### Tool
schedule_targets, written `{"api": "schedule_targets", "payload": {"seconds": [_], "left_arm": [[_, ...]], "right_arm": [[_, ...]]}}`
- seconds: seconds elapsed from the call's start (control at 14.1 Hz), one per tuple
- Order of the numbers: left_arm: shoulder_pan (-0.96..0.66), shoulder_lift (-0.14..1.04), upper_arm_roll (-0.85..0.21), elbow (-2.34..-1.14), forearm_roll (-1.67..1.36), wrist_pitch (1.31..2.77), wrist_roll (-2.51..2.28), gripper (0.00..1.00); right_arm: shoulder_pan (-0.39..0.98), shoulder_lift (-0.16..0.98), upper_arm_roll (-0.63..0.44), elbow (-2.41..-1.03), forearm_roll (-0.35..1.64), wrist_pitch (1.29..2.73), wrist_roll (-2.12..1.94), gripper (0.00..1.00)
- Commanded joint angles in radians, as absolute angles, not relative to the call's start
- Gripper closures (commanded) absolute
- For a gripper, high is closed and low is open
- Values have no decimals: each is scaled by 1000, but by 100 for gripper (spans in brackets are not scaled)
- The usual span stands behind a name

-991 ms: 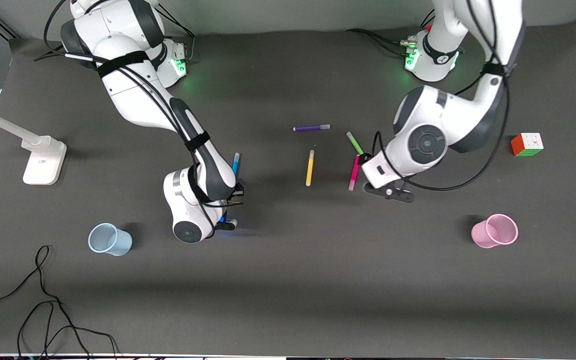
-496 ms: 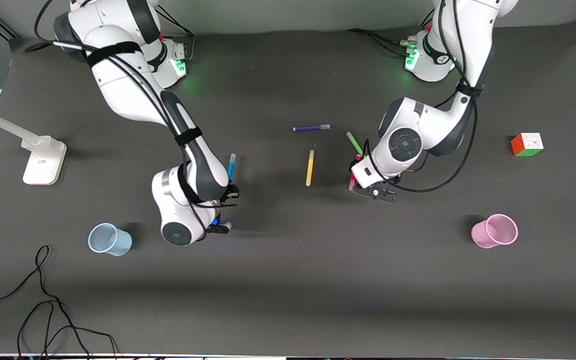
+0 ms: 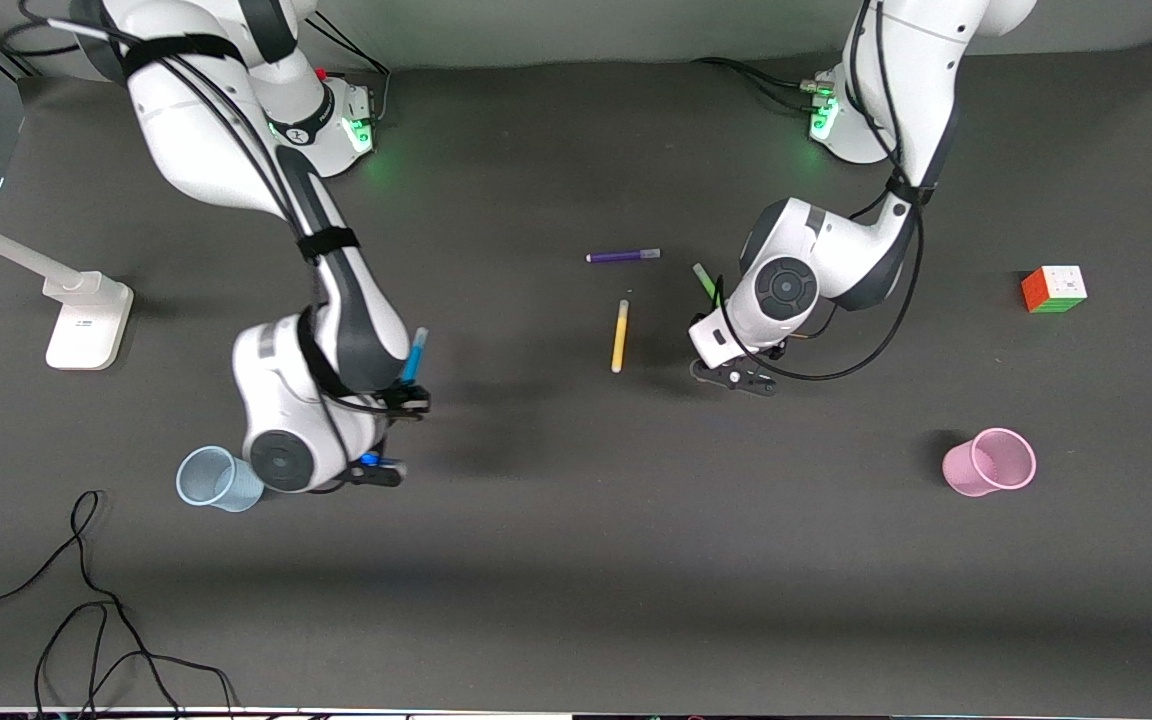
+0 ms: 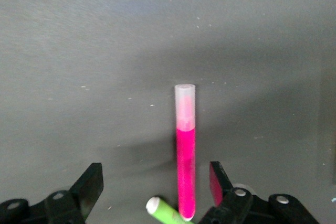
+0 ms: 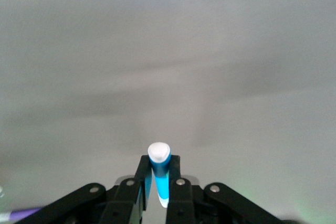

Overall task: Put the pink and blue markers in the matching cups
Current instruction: 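Carry the blue marker over the light blue cup with the right gripper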

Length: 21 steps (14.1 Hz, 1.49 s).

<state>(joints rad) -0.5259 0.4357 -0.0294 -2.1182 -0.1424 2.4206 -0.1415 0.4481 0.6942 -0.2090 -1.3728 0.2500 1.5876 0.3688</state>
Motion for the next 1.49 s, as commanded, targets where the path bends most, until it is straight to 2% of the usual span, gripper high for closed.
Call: {"api": "schedule_targets", "payload": {"seconds": [0.0, 0.14, 0.28, 0.35, 0.42, 1.06, 1.35, 1.42], "left_arm": [[-557, 452, -26, -2131, -160, 2479, -178, 10], [-569, 454, -26, -2131, -160, 2483, -179, 29], [-578, 457, -26, -2134, -160, 2511, -181, 62], [-583, 460, -26, -2132, -158, 2520, -181, 86], [-583, 462, -25, -2132, -158, 2526, -181, 100], [-577, 474, -25, -2135, -158, 2557, -172, 100], [-558, 436, -22, -2115, -158, 2516, -176, 100], [-554, 419, -18, -2088, -158, 2443, -178, 100]], "right_arm": [[446, 638, -280, -1385, 183, 1592, 376, 100], [445, 623, -346, -1385, 155, 1655, 361, 100], [443, 623, -411, -1385, 163, 1731, 330, 100], [443, 623, -429, -1387, 160, 1773, 328, 100], [443, 623, -448, -1388, 155, 1814, 328, 100], [439, 626, -580, -1411, 147, 2043, 273, 100], [437, 606, -612, -1549, 150, 2186, 181, 100], [439, 603, -612, -1577, 149, 2206, 179, 100]]}}
